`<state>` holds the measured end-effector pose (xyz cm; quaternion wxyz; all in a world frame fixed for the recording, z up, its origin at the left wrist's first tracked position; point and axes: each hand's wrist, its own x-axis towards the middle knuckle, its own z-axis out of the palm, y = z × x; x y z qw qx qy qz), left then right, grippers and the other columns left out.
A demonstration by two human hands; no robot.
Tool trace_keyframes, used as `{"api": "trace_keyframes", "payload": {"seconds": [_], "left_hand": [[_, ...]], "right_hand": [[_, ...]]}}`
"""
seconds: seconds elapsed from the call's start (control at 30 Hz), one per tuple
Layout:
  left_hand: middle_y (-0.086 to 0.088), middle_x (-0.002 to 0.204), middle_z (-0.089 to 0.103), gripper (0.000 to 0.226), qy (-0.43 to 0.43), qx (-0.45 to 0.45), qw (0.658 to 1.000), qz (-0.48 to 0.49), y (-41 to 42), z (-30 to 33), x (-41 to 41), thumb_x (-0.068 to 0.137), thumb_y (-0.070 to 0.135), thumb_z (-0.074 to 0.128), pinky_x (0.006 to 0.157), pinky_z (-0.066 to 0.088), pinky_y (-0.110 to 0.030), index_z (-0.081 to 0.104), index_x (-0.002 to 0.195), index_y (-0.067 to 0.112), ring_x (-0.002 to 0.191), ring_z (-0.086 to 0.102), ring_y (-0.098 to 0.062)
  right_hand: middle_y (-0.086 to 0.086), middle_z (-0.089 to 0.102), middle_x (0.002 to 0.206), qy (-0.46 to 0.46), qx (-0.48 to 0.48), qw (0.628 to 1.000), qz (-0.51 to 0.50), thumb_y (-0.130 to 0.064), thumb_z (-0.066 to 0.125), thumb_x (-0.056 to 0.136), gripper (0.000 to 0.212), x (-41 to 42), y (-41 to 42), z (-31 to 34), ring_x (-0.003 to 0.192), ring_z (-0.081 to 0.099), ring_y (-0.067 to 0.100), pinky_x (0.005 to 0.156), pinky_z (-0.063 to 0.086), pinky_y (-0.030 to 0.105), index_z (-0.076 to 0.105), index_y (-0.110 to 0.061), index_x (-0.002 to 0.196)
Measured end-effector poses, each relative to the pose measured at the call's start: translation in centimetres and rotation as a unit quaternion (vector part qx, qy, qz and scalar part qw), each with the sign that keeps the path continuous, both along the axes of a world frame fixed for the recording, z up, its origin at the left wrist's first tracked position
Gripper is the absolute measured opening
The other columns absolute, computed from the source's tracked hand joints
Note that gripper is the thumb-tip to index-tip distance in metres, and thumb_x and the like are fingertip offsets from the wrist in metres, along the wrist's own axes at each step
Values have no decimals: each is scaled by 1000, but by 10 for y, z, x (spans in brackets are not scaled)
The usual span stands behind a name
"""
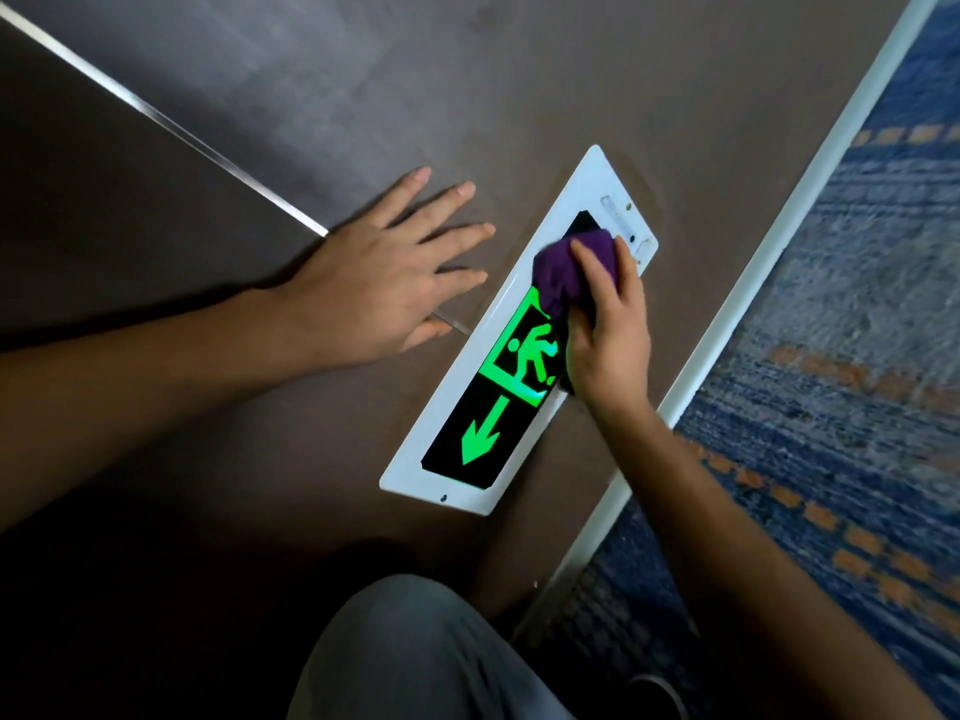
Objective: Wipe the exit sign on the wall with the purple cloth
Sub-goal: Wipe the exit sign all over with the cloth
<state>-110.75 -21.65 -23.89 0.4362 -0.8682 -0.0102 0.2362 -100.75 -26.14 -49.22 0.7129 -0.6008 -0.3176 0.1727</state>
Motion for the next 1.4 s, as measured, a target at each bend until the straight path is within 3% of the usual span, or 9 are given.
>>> {"api": "trace_keyframes", "payload": {"seconds": [0.17, 0.4, 0.6, 0.8, 0.93, 1.1, 1.27, 1.33, 1.4], "left_hand": [[-14, 162, 40, 57, 8, -2, 1000, -3, 3, 1, 0, 92, 47, 60, 125, 17, -62, 59, 141, 18, 155, 24, -41], [-15, 159, 45, 50, 4, -2, 1000, -8, 1, 1, 1, 93, 39, 65, 123, 21, -62, 63, 138, 17, 153, 30, -42], [-13, 158, 48, 49, -15, -2, 1000, 10, -7, 1, 4, 90, 36, 72, 124, 24, -61, 66, 135, 19, 152, 33, -40], [-8, 163, 41, 46, -19, -26, 998, 63, -9, 6, 7, 93, 41, 67, 128, 14, -53, 65, 136, 24, 156, 25, -33], [-5, 164, 39, 50, -111, -98, 981, 122, -20, -11, 10, 97, 53, 55, 130, 6, -48, 61, 140, 27, 158, 20, -29], [2, 169, 25, 69, -232, -263, 917, 193, -61, -56, 10, 97, 65, 43, 125, 23, -40, 39, 155, 29, 157, 21, -22], [10, 158, 41, 80, -310, -419, 816, 249, -103, -90, 15, 88, 83, 30, 110, 44, -41, 24, 155, 41, 143, 44, -16], [13, 159, 42, 84, -328, -486, 757, 289, -112, -100, 20, 85, 86, 33, 114, 42, -40, 25, 156, 42, 143, 43, -9], [17, 154, 49, 81, -358, -578, 662, 316, -118, -109, 26, 84, 83, 41, 115, 42, -34, 34, 154, 42, 138, 46, 3]], "right_hand": [[9, 28, 169, -5, 32, 999, -29, -18, 48, 96, 58, 26, 25, 28, 152, 34, 29, 119, 39, 41, 47, -30, 153], [7, 30, 167, 57, -70, 996, -28, -8, 51, 102, 54, 18, 14, -6, 150, 37, 29, 123, 35, 48, 47, -28, 153], [16, 40, 160, 9, -202, 976, 75, -5, 51, 98, 55, 18, -24, -34, 137, 49, 44, 112, 44, 49, 51, -20, 151], [12, 55, 147, 58, -203, 974, 79, -4, 55, 95, 58, 27, -75, -16, 129, 58, 33, 108, 46, 39, 52, -20, 151], [1, 65, 137, 63, -162, 984, 39, -15, 64, 93, 59, 49, -111, 13, 118, 64, 22, 105, 53, 39, 52, -30, 149], [-12, 68, 123, 96, -115, 989, -6, -24, 71, 90, 56, 75, -164, 42, 110, 69, 13, 101, 56, 40, 54, -39, 141], [-9, 71, 126, 114, -74, 991, 11, -20, 72, 89, 53, 63, -196, 51, 113, 71, 19, 97, 58, 52, 59, -38, 137], [-11, 73, 125, 102, -65, 992, 17, -15, 73, 90, 54, 51, -199, 51, 114, 71, 13, 99, 58, 50, 61, -38, 138], [-11, 73, 127, 95, -58, 994, 18, -16, 74, 91, 54, 41, -198, 49, 115, 70, 11, 101, 57, 48, 62, -39, 139]]}}
